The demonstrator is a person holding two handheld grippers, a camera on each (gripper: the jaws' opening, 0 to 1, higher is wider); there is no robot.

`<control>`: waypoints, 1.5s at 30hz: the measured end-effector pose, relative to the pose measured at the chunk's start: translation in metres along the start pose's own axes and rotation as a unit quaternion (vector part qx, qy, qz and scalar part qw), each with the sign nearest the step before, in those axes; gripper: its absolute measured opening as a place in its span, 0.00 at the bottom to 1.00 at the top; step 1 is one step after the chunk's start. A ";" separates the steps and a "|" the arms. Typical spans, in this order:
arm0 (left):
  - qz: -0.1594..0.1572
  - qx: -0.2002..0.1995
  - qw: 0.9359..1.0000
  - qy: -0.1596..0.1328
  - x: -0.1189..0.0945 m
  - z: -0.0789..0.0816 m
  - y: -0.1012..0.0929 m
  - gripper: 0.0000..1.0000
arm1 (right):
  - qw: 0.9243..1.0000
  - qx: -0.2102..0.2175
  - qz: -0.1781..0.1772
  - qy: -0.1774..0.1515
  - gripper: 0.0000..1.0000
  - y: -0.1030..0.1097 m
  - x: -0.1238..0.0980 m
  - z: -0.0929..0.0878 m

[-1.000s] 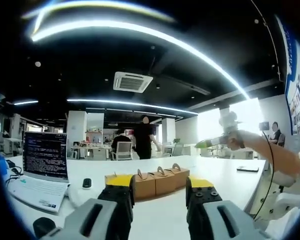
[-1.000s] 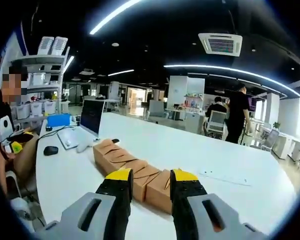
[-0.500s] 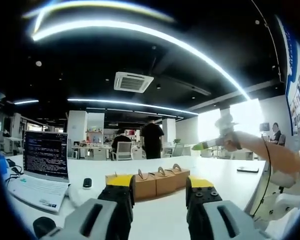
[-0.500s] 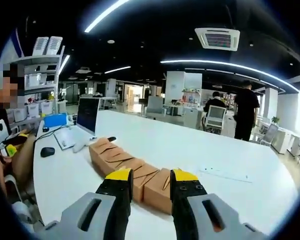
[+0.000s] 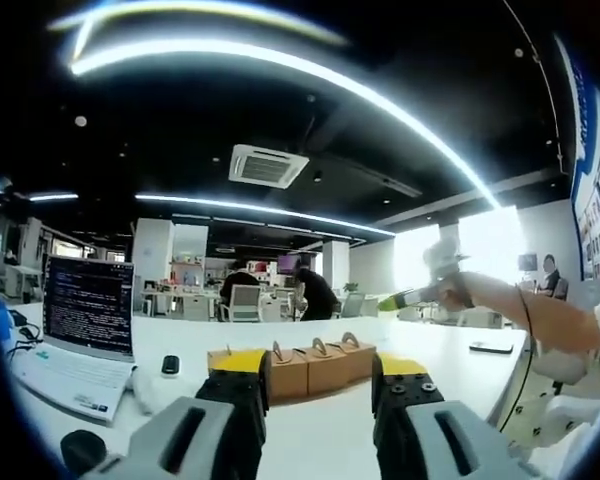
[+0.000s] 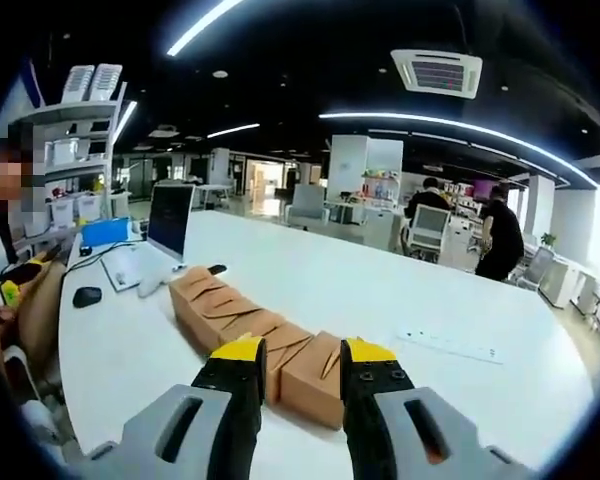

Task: Pick up one paper box from the group, open the paper box, and remove the item inside

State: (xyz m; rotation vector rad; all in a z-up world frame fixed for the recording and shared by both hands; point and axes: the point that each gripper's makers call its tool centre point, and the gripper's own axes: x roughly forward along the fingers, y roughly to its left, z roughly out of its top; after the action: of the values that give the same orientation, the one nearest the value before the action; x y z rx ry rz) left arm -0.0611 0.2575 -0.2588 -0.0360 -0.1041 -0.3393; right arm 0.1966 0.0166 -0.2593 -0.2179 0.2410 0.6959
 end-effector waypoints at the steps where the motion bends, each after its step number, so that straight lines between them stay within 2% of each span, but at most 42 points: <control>1: 0.000 0.001 1.000 0.000 0.000 0.000 0.000 0.42 | 1.000 0.001 -0.001 0.001 0.30 -0.002 0.001 0.000; 11: -0.007 -0.002 1.000 -0.023 -0.005 0.011 -0.004 0.41 | 1.000 0.001 0.004 0.014 0.30 -0.002 0.010 -0.007; 20: -0.028 0.009 1.000 -0.006 -0.001 0.001 -0.017 0.41 | 1.000 0.007 0.004 0.018 0.30 -0.006 0.021 -0.009; 29: -0.039 0.012 0.999 -0.001 -0.002 -0.001 -0.022 0.41 | 1.000 0.009 0.003 0.025 0.30 -0.004 0.027 -0.014; 36: -0.039 0.009 0.999 -0.020 -0.005 0.008 -0.019 0.41 | 1.000 0.010 0.000 0.029 0.30 -0.005 0.030 -0.017; 45: -0.032 0.005 0.999 -0.021 -0.007 0.009 -0.013 0.41 | 0.999 0.009 -0.005 0.038 0.30 -0.008 0.034 -0.023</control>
State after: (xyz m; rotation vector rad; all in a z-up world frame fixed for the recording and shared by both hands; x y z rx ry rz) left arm -0.0728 0.2479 -0.2505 -0.0295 -0.1483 -0.4026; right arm 0.2237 0.0244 -0.2900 -0.2282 0.3185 0.6763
